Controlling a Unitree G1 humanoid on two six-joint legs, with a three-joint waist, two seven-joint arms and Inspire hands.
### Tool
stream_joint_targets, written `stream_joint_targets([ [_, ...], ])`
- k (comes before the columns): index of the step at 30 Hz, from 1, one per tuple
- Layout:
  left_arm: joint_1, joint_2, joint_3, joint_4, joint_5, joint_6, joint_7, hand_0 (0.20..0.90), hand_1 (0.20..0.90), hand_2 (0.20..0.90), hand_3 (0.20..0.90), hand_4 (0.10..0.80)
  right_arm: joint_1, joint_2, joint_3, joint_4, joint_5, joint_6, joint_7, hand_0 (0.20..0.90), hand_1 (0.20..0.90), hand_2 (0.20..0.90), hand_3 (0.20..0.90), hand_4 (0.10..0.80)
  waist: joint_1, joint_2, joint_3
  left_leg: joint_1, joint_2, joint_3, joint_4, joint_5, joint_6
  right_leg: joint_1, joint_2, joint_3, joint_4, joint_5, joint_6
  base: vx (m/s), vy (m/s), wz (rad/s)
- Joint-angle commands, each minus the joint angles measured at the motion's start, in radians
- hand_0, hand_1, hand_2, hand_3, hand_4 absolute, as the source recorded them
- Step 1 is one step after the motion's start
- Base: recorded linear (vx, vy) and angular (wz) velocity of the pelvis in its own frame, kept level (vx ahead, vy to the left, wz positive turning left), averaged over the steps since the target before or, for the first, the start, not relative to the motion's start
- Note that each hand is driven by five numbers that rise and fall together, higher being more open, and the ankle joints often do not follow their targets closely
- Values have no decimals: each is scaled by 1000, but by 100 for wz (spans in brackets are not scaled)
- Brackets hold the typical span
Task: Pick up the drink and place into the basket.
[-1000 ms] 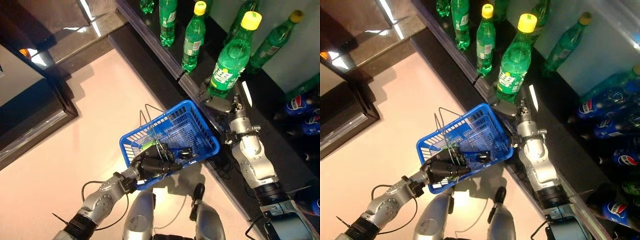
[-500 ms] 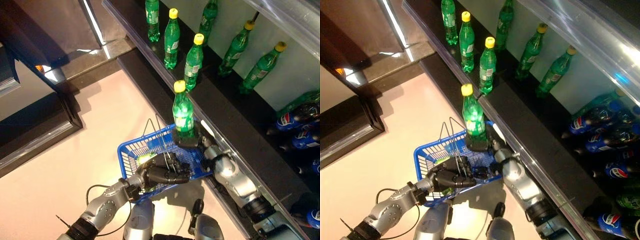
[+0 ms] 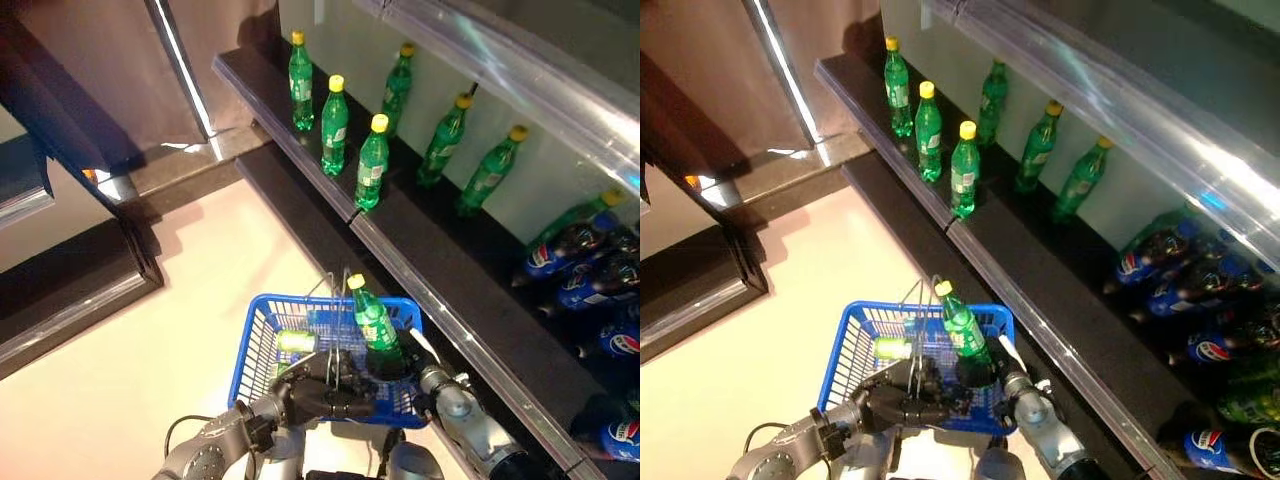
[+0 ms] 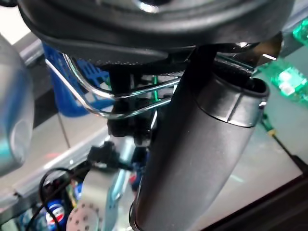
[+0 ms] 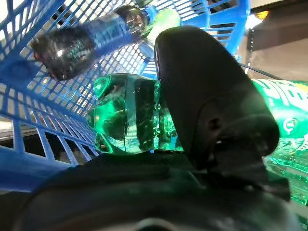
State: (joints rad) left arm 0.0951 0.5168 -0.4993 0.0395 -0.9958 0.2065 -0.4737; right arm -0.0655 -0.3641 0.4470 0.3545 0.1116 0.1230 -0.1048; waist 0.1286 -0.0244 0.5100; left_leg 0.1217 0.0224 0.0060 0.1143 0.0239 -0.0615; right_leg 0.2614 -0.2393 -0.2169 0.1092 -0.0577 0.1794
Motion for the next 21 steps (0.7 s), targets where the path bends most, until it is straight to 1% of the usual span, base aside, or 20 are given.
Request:
stream_joint_targets([
  [1, -1, -209, -9, -492, -152, -128, -339, 300, 300, 300, 200, 100, -6, -34, 32, 73, -14, -64, -40, 300, 300, 300, 200, 100, 15, 28, -254, -35, 35, 11, 183, -70, -35, -120, 10, -17, 111, 93, 31, 98, -57, 2],
  [6, -35, -198, -33, -500, -204, -86, -353, 300, 300, 300, 200, 100, -50, -12, 62, 180, -51, -36, -16, 300, 300, 300, 200, 100, 41, 10, -230, -81, 32, 0, 229, -85, -21, -151, 13, -18, 133, 110, 50, 27, -109, 7],
  [8, -62, -191, -47, -504, -211, -78, -354, 300, 300, 300, 200, 100, -85, -2, 89, 226, -55, -37, -5, 300, 300, 300, 200, 100, 54, 1, -215, -107, 33, -8, 250, -90, -16, -169, 16, -18, 143, 118, 57, -51, -149, 19],
  [11, -119, -170, -61, -512, -222, -74, -336, 300, 300, 300, 200, 100, -162, 29, 146, 294, -70, 6, 51, 300, 300, 300, 200, 100, 74, -15, -186, -165, 35, -17, 292, -99, -9, -212, 28, -13, 163, 128, 63, -140, -188, 9],
  [13, -172, -152, -69, -517, -230, -78, -322, 300, 300, 300, 200, 100, -224, 56, 183, 344, -55, 60, 112, 300, 300, 300, 200, 100, 84, -26, -159, -205, 35, -24, 311, -105, -6, -244, 35, -10, 173, 133, 67, -230, -192, 2],
  [14, -214, -133, -71, -527, -233, -78, -312, 300, 300, 300, 200, 100, -268, 81, 208, 385, -44, 87, 144, 300, 300, 300, 200, 100, 94, -35, -135, -238, 33, -32, 321, -107, -5, -265, 40, -9, 175, 138, 69, -273, -190, 6],
  [17, -285, -84, -74, -544, -257, -87, -297, 300, 300, 300, 200, 100, -359, 120, 234, 473, 16, 104, 197, 300, 300, 300, 200, 100, 112, -41, -98, -294, 25, -49, 332, -110, -4, -300, 48, -13, 172, 143, 72, -240, -136, 5],
  [18, -293, -79, -75, -546, -258, -86, -298, 300, 300, 300, 200, 100, -371, 125, 235, 486, 23, 101, 199, 300, 300, 300, 200, 100, 115, -42, -93, -303, 24, -51, 333, -110, -4, -306, 49, -13, 171, 144, 72, -213, -89, 17],
  [21, -337, -46, -71, -563, -276, -76, -289, 300, 300, 300, 200, 100, -434, 157, 223, 551, 128, 84, 198, 300, 300, 300, 200, 100, 131, -45, -65, -339, 17, -64, 337, -107, -3, -325, 56, -19, 164, 151, 73, -121, -80, 15],
])
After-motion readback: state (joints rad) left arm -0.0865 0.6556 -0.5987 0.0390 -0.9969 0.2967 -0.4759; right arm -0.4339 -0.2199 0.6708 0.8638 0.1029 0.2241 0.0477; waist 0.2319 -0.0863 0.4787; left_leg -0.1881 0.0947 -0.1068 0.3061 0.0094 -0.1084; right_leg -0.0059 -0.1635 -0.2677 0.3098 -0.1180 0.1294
